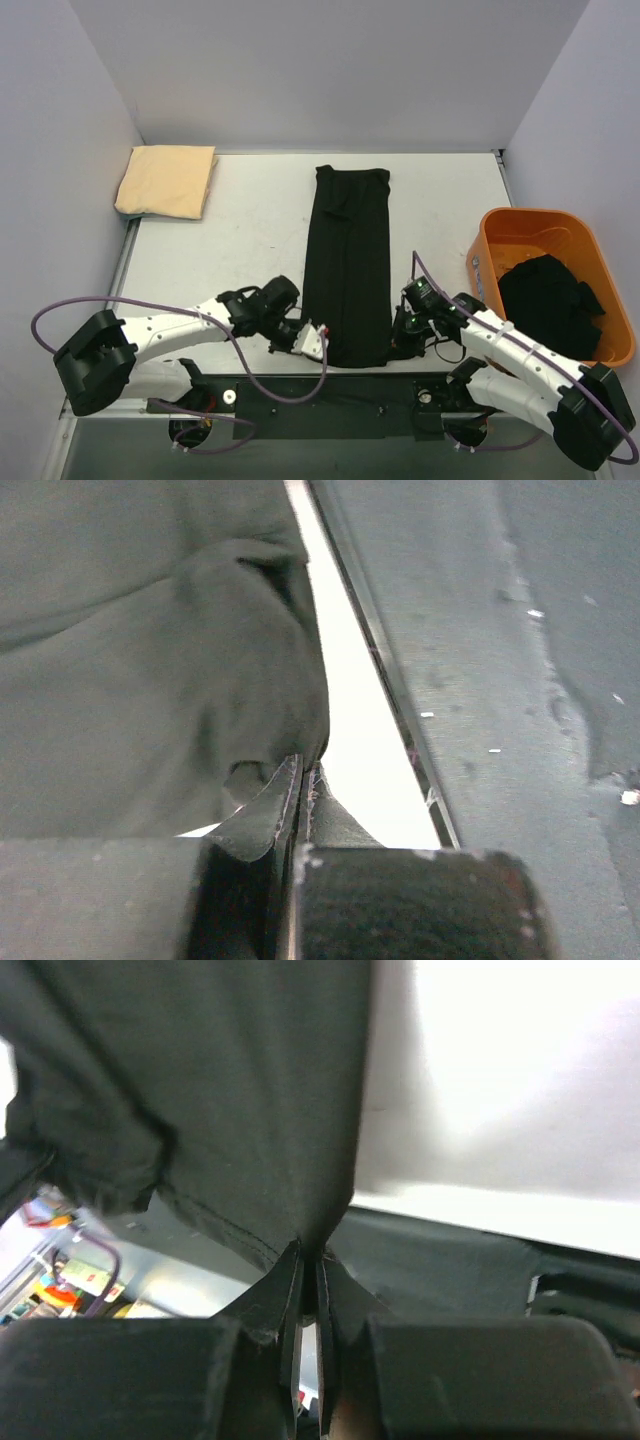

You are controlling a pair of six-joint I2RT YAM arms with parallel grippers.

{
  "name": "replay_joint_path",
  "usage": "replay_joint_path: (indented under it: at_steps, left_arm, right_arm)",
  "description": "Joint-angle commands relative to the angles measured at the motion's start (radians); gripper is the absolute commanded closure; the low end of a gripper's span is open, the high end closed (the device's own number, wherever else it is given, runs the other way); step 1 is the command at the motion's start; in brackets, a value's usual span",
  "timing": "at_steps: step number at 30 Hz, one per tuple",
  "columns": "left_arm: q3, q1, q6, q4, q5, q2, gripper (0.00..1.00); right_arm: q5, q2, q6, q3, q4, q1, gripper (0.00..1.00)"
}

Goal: Fold and stack the t-shirts
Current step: Grab the bottom of the folded rectangular tshirt with both arms, then fold the folded rectangular tshirt in 1/3 of the way

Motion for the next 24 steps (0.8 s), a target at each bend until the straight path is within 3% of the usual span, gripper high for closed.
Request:
replay_joint_path:
  at_steps: [1,7,12,14,19,24]
  left_arm:
    - [0.121,0.166,-0.202,0.032,0.125,-0.01,1.0]
    - [0.342,0.229,-0.188,-0.053,0.099,0.104,1.0]
    - [0.452,0.327,-0.187,0.015,0.023,0.236,1.0]
    - [0.533,0.361,-0.188,0.018,0.004,0.3,1.0]
    - [0.886,0.422,-0.161,-0.171,-0.016,0.559,1.0]
    - [1.051,0.462,-0.185,-0.266,-0.048,0.705,1.0]
  right_arm:
    - [0.007,-0.02,-0.076,0.167,-0.159,-0.048,1.0]
    - [-0.054,0.203,-0.319,0.408,-0.186,-0.237,1.0]
    - [-0.041,0.443,-0.484,0.676,-0.2,-0.378,1.0]
    - [-0.031,0.534,-0.516,0.777,-0.211,-0.396,1.0]
    - [-0.062,0.715,-0.535,0.96,-0.211,-0.453,1.0]
    - [-0.085,0.857,-0.547,1.077,-0.217,-0.491,1.0]
